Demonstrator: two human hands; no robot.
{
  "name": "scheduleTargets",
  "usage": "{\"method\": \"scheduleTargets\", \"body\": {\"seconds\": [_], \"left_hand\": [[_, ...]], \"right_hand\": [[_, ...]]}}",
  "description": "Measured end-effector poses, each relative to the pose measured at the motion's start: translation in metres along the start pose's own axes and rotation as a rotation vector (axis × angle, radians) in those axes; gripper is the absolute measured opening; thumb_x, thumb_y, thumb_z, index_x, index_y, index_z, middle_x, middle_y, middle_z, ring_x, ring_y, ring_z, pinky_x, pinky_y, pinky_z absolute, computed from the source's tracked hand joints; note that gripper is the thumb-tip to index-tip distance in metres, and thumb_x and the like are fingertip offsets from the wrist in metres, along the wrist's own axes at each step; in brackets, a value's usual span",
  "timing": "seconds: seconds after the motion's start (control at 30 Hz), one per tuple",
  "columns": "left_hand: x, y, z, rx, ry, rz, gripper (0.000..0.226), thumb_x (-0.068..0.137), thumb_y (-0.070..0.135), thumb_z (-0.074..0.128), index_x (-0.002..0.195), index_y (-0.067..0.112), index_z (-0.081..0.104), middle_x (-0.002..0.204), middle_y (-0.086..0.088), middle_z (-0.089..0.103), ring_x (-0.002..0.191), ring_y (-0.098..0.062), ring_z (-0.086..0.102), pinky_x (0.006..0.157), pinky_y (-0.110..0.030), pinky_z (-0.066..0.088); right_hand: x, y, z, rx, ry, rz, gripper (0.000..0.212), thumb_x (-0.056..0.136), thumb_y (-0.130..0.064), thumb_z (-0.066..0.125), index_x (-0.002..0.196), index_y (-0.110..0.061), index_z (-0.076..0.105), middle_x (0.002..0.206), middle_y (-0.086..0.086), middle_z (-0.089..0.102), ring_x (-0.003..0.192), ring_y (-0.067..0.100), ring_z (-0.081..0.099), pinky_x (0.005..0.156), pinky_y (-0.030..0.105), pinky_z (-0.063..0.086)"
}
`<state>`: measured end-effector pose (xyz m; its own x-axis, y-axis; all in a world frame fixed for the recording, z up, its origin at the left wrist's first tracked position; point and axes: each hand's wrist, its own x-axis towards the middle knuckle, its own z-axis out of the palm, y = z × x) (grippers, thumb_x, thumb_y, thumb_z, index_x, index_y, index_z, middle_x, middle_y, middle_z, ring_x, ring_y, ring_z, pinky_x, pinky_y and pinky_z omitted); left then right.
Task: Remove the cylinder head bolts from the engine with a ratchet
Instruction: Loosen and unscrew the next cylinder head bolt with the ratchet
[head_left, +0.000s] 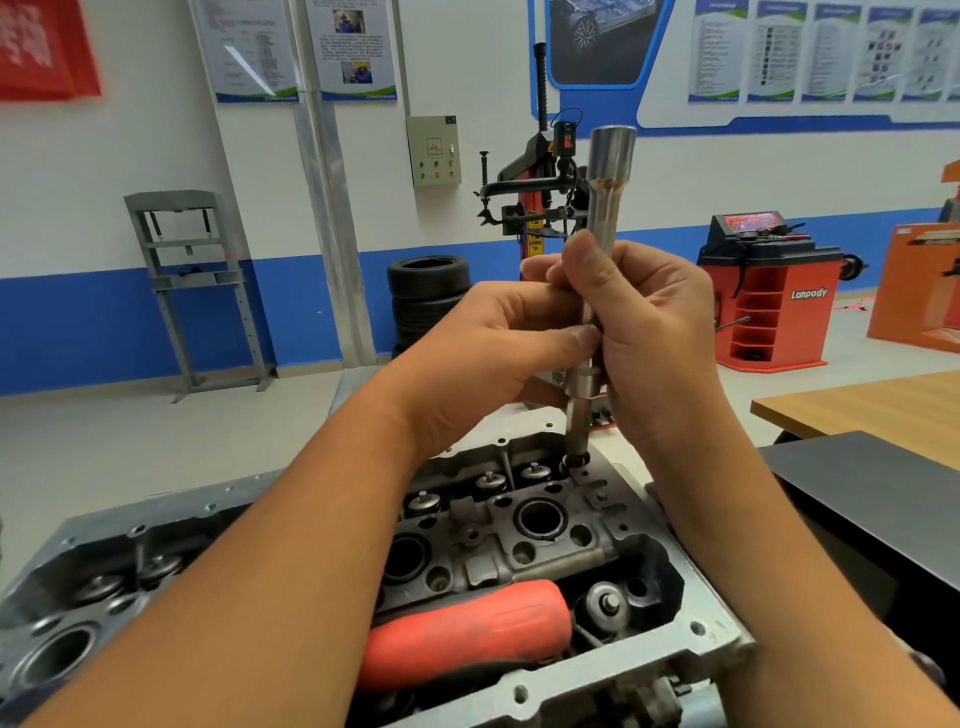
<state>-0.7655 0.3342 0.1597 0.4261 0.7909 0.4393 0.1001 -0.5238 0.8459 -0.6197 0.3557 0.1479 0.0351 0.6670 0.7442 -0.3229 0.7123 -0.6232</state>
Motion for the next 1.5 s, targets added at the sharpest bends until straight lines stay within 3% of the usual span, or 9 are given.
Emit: {"method": "scheduleTargets", "body": {"seconds": [0.17, 0.3, 0.5, 0.63, 0.8, 1.03, 1.23, 1.4, 1.5], "left_hand": [[0.0003, -0.0001, 0.0005, 0.088, 0.058, 0.017, 0.017, 0.096, 0.002, 0.067, 0.113, 0.006, 0.07, 0.104, -0.013, 0.077, 0.094, -0.031, 0.077, 0.079, -0.041, 0.064], [0.0017, 0.0005, 0.0004, 0.167, 0.114, 0.043, 0.028, 0.087, 0.012, 0.08, 0.112, 0.007, 0.071, 0.101, -0.019, 0.073, 0.095, -0.038, 0.073, 0.078, -0.047, 0.065], [-0.0007, 0.0008, 0.0009, 0.017, -0.015, -0.038, 0.022, 0.101, 0.004, 0.06, 0.122, 0.007, 0.069, 0.108, -0.006, 0.077, 0.102, -0.027, 0.075, 0.081, -0.041, 0.063], [-0.0001, 0.0004, 0.0006, 0.1, 0.055, -0.02, 0.022, 0.099, 0.001, 0.063, 0.119, 0.008, 0.068, 0.105, -0.009, 0.078, 0.096, -0.028, 0.077, 0.076, -0.038, 0.064], [0.0009, 0.0017, -0.0002, 0.172, 0.124, 0.02, 0.031, 0.084, 0.012, 0.082, 0.112, 0.006, 0.072, 0.101, -0.016, 0.076, 0.096, -0.037, 0.074, 0.082, -0.052, 0.064], [0.0016, -0.0005, 0.0004, 0.114, 0.068, 0.043, 0.032, 0.088, -0.009, 0.074, 0.119, -0.001, 0.069, 0.107, -0.012, 0.078, 0.1, -0.024, 0.076, 0.084, -0.03, 0.06], [0.0019, 0.0014, -0.0012, 0.218, 0.134, 0.078, 0.034, 0.08, 0.003, 0.085, 0.112, 0.006, 0.073, 0.095, -0.006, 0.078, 0.089, -0.024, 0.076, 0.085, -0.042, 0.063], [-0.0003, 0.0009, -0.0016, 0.077, 0.053, -0.041, 0.021, 0.098, 0.005, 0.066, 0.118, 0.002, 0.07, 0.11, -0.015, 0.077, 0.102, -0.034, 0.075, 0.091, -0.056, 0.06], [0.0005, 0.0011, -0.0025, 0.11, 0.079, -0.008, 0.018, 0.094, 0.004, 0.071, 0.112, 0.003, 0.072, 0.103, -0.01, 0.078, 0.095, -0.028, 0.077, 0.085, -0.048, 0.063]], "right_hand": [[0.0003, -0.0015, 0.0013, 0.091, -0.087, 0.08, 0.043, 0.09, -0.044, 0.061, 0.091, -0.003, 0.073, 0.1, 0.019, 0.077, 0.091, 0.037, 0.076, 0.076, 0.05, 0.064], [0.0007, 0.0001, 0.0001, 0.057, -0.026, 0.045, 0.032, 0.086, -0.033, 0.076, 0.092, -0.003, 0.071, 0.1, 0.028, 0.073, 0.089, 0.042, 0.074, 0.074, 0.052, 0.064], [0.0016, 0.0008, -0.0014, -0.014, 0.007, 0.014, 0.024, 0.097, -0.027, 0.068, 0.088, -0.004, 0.072, 0.092, 0.014, 0.078, 0.088, 0.033, 0.077, 0.078, 0.048, 0.064], [0.0014, -0.0004, 0.0005, 0.051, -0.042, 0.064, 0.032, 0.102, -0.03, 0.057, 0.093, -0.003, 0.072, 0.098, 0.019, 0.077, 0.089, 0.035, 0.076, 0.078, 0.051, 0.064], [0.0005, 0.0007, -0.001, 0.002, 0.01, 0.031, 0.034, 0.083, -0.032, 0.078, 0.093, 0.0, 0.071, 0.095, 0.027, 0.073, 0.089, 0.047, 0.072, 0.081, 0.061, 0.061], [0.0012, -0.0006, 0.0013, 0.05, -0.065, 0.071, 0.033, 0.089, -0.037, 0.064, 0.09, -0.005, 0.072, 0.096, 0.017, 0.077, 0.088, 0.036, 0.075, 0.078, 0.052, 0.064], [-0.0001, -0.0006, 0.0006, -0.044, -0.021, 0.015, 0.037, 0.081, -0.032, 0.074, 0.096, 0.002, 0.07, 0.099, 0.031, 0.071, 0.093, 0.048, 0.069, 0.082, 0.057, 0.062], [0.0009, -0.0009, 0.0015, -0.037, -0.074, 0.067, 0.029, 0.094, -0.035, 0.062, 0.092, -0.008, 0.072, 0.098, 0.015, 0.077, 0.092, 0.038, 0.075, 0.08, 0.057, 0.063], [0.0012, -0.001, 0.002, -0.006, -0.097, 0.081, 0.028, 0.098, -0.031, 0.059, 0.093, -0.007, 0.073, 0.097, 0.017, 0.076, 0.087, 0.037, 0.075, 0.076, 0.052, 0.064]]}}
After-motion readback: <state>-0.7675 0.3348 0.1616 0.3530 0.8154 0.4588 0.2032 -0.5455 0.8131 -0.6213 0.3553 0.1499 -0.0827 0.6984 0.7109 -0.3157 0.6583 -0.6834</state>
